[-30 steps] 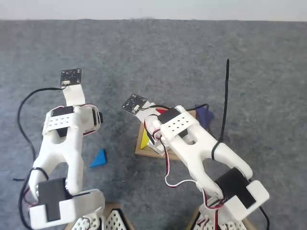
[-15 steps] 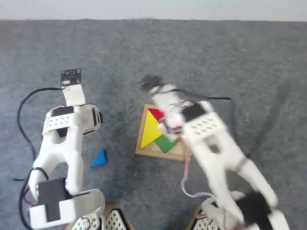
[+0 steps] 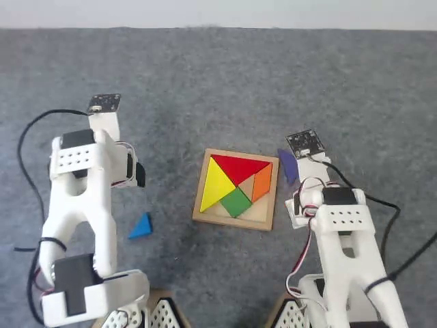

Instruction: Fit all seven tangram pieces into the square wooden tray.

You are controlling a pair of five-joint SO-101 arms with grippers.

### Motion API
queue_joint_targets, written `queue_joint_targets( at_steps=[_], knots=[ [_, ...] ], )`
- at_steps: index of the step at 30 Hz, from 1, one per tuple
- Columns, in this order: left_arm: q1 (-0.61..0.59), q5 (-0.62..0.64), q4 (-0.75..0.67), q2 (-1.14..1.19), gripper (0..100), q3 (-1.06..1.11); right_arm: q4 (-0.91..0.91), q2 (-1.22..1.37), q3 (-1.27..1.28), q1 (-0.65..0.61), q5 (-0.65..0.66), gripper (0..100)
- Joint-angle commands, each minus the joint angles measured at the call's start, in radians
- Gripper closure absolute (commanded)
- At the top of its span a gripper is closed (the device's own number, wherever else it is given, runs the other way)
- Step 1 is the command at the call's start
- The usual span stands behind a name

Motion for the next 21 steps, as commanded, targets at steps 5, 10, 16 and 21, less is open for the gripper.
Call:
queue_joint_targets(
  at_steps=[5,10,16,21],
  knots=[
    [0.011,-0.192,0.141,-0.051,80,0.001,-0.028,0.096,-0.012,0.015,0.000,87.2],
    [0.011,-0.396,0.241,-0.118,80,0.027,-0.061,0.154,-0.029,0.010,-0.002,87.2],
    [0.118,-0.454,0.144,-0.187,80,0.216,-0.061,0.188,-0.032,-0.012,-0.002,87.2],
    [0.199,-0.446,0.018,-0.189,80,0.348,-0.061,0.189,-0.031,-0.018,-0.003,87.3]
  ],
)
